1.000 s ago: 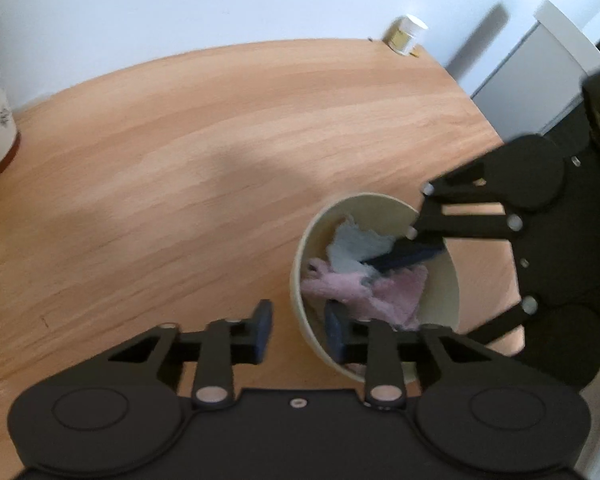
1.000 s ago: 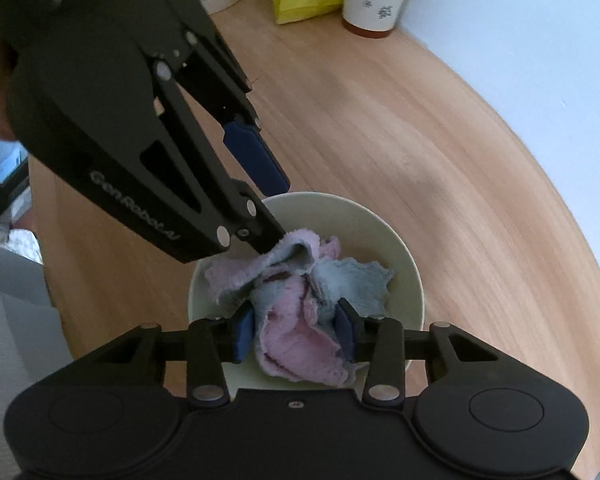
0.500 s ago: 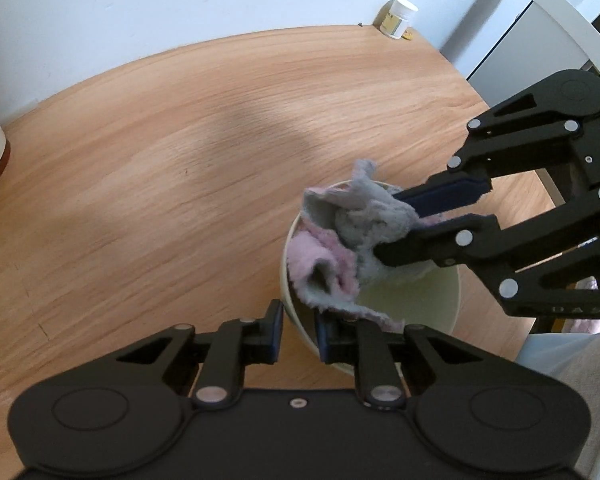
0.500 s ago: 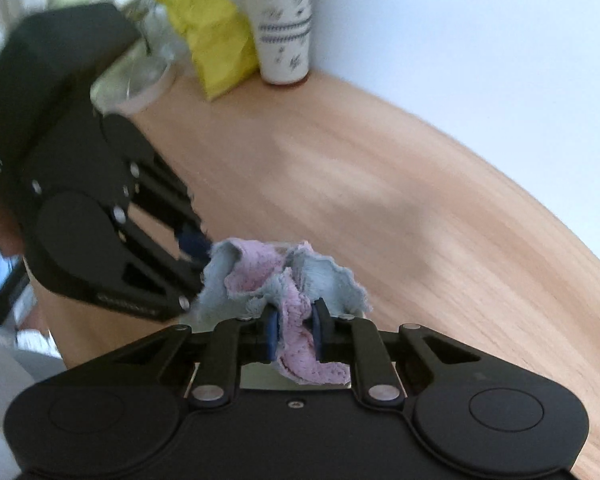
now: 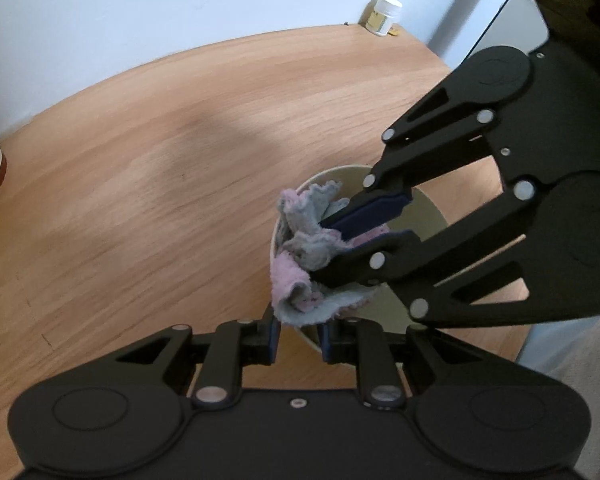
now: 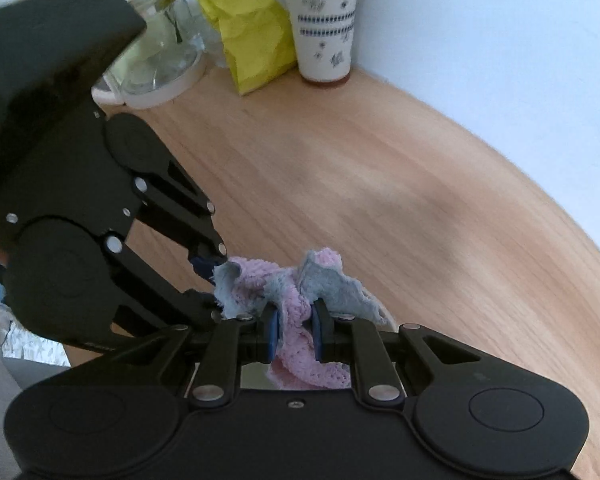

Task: Clean bowl
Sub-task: 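Scrub the cloth around the bowl's inner wall with the right tool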

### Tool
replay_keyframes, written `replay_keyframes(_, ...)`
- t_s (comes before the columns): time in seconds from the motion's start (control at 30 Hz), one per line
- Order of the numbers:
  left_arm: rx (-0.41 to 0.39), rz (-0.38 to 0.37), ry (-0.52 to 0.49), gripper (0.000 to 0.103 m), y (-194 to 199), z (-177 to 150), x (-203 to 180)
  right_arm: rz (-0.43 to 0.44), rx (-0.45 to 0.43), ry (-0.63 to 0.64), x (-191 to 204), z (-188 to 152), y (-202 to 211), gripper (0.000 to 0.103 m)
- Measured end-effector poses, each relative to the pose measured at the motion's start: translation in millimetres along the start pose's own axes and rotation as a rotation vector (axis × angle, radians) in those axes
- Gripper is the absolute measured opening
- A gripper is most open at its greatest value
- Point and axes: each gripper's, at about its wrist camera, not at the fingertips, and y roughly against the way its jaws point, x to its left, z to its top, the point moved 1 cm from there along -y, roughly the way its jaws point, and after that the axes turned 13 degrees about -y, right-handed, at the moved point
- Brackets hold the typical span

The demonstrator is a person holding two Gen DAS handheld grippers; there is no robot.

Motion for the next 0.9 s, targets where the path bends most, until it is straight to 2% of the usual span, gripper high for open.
replay_keyframes(0.2, -0.011, 0.003, 0.020, 0.019, 0.2, 1.5, 1.9, 0.015, 0.042, -0.024, -3.5, 7.8, -17.9, 0.018)
replay_keyframes(0.5, -0.018, 0.006, 0.003, 0.019, 0.5, 4.6, -3.1, 0.058, 0.141, -0.199, -25.7, 16.5, -31.2, 0.018)
replay_keyframes(0.63, -0.005, -0.004, 0.029, 0.019, -2.0, 4.0, -3.5, 0.020, 0.178, -0.170, -20.7, 13.0, -37.1, 0.018)
replay_keyframes(0.83, 0.005, 0.019, 0.007, 0.019, -5.3, 10.0, -9.8, -0.017, 0.244, -0.134, -15.9, 5.1, -33.9, 0.018)
replay_keyframes(0.9, 0.005, 0.021, 0.013, 0.019, -5.6, 10.2, -10.3, -0.030, 0.235, -0.128, -13.7, 3.8, -24.7, 0.018)
